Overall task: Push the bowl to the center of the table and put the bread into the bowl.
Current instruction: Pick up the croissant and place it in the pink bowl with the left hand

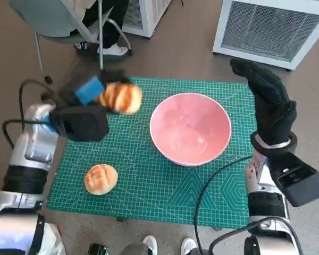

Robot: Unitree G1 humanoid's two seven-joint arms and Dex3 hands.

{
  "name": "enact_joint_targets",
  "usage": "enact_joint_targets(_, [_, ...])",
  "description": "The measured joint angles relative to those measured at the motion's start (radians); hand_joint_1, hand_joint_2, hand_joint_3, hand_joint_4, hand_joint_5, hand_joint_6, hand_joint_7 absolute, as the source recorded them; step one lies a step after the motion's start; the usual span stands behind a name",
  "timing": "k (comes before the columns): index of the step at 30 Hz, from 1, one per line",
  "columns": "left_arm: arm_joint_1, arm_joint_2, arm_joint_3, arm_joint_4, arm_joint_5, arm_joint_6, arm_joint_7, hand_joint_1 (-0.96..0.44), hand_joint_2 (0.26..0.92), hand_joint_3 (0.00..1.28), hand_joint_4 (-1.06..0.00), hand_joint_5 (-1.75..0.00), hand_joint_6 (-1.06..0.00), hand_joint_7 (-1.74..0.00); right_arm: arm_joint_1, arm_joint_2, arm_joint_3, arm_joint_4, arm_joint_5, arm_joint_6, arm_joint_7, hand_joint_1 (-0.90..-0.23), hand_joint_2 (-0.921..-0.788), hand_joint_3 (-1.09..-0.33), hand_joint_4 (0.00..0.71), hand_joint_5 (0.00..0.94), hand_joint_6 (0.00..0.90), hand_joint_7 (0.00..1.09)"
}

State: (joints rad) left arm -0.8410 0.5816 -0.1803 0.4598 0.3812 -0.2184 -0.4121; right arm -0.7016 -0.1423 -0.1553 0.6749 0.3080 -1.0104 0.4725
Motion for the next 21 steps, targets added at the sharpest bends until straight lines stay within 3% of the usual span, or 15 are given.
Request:
enact_joint_targets(8, [-0.074, -0.102, -0.045, 0.024, 0.007, -0.029, 0.01, 0.0, 0.919, 0.03, -0.75, -1.09, -0.64, -1.17, 0.0, 0.005, 0.003, -0.005, 0.001, 0.006, -0.001, -0.613, -0.921, -0.818, 0.411, 0.0, 0.32, 0.21])
enact_joint_targets(21, [-0.225, -0.255, -0.12, 0.385, 0.023, -0.187, 0.087, 0.0, 0.92, 0.06, -0.71, -1.13, -0.62, -1.2, 0.007, 0.006, 0.003, -0.028, 0.002, 0.009, -0.001, -0.617, -0.921, -0.818, 0.41, 0.0, 0.32, 0.21])
